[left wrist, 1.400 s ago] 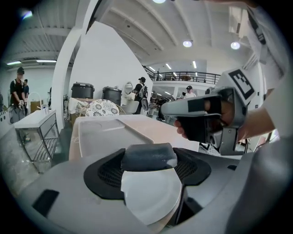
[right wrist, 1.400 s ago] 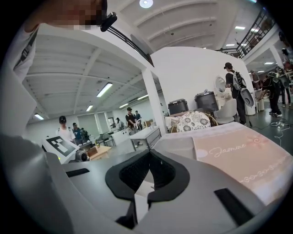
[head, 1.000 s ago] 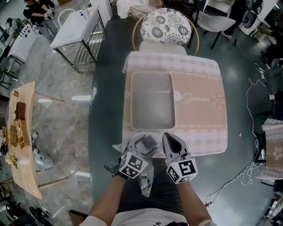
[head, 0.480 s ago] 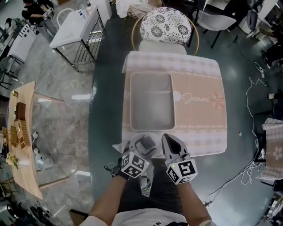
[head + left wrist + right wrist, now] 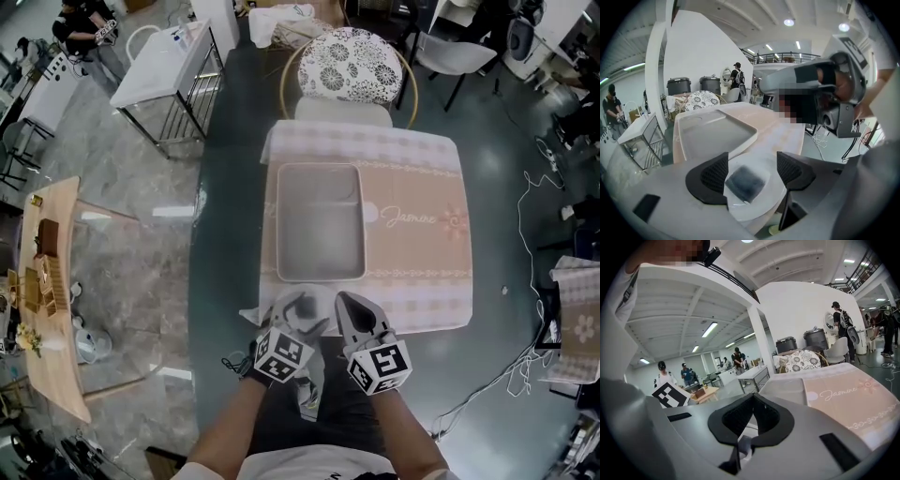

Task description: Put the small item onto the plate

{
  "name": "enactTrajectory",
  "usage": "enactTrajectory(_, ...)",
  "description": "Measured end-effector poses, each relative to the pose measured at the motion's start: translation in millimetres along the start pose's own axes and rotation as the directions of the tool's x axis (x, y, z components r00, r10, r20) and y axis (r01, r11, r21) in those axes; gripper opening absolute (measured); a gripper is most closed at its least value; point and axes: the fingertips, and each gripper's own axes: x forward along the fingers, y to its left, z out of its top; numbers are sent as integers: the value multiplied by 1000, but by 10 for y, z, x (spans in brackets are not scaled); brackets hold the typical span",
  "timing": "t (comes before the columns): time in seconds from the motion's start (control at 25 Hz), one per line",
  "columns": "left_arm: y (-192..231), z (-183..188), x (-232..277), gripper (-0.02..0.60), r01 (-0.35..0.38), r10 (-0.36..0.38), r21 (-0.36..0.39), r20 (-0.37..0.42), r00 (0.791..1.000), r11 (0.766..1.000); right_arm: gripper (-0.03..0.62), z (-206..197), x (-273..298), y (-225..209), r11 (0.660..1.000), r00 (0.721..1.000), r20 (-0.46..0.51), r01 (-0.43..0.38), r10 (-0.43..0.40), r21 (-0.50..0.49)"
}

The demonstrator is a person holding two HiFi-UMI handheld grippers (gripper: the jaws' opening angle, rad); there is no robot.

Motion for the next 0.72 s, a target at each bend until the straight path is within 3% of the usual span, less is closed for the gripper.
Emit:
enactTrajectory(0.2, -147, 478, -355, 304, 32, -26, -62, 91, 996, 998, 14, 310, -141, 132, 1000, 1000, 1, -2, 2, -10)
enactTrajectory(0.28, -175, 715, -516, 235, 25, -14, -77, 133, 991, 997, 14, 454, -201, 154, 1000, 1000, 10, 1, -1, -9)
enactTrajectory(0.4, -152, 1043, -795, 63, -26, 46, -107, 195, 980, 994, 14, 662, -311, 225, 1000, 1000, 20, 1, -1, -10)
enactTrajectory(0.44, -154, 1131, -891, 42, -38, 62, -115, 212, 975, 993, 15, 722, -355, 264, 1000, 1000, 22, -1, 1, -12)
enactTrajectory(0.72, -262, 1551, -1405, 6, -57, 101, -157, 288, 952, 986, 15, 1049, -625, 568, 999, 999, 38, -26, 27, -26)
